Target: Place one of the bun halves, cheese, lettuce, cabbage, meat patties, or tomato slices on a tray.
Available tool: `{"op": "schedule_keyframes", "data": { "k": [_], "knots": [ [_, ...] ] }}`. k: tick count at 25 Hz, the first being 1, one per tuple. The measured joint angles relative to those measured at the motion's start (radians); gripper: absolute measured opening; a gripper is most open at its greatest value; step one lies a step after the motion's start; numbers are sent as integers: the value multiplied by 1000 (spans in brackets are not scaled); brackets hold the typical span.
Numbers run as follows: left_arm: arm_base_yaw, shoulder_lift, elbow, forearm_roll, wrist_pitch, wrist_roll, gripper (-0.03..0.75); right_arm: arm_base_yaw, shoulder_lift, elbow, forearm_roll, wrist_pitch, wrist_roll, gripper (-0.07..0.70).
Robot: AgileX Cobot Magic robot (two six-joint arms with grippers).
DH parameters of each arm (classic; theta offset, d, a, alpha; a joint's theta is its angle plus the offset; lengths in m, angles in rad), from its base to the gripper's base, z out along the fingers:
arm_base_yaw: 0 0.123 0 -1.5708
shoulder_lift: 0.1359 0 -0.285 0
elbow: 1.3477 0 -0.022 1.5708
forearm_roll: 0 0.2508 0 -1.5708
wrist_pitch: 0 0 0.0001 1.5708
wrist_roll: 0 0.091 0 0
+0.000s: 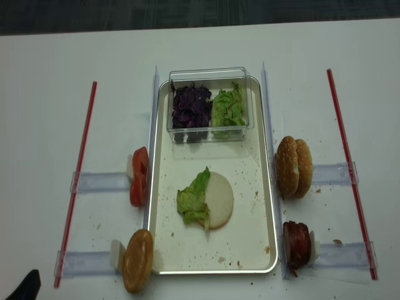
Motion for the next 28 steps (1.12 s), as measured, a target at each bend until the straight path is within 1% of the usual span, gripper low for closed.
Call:
{"op": "schedule_keyframes", "data": {
  "k": [5, 13, 18, 21, 28],
  "knots": [
    [0, 0, 0, 0, 0, 0, 510, 0, -168, 130, 2, -54, 10, 593],
    [0, 0, 0, 0, 0, 0, 510, 0, -382, 243, 14, -72, 25, 592],
    [0, 0, 0, 0, 0, 0, 510, 0, -497, 281, 14, -76, 25, 592],
    [0, 0, 0, 0, 0, 0, 510, 0, -570, 297, 14, -92, 25, 591],
    [0, 0, 0, 0, 0, 0, 510, 9, -662, 297, 15, -98, 25, 591]
  ]
}}
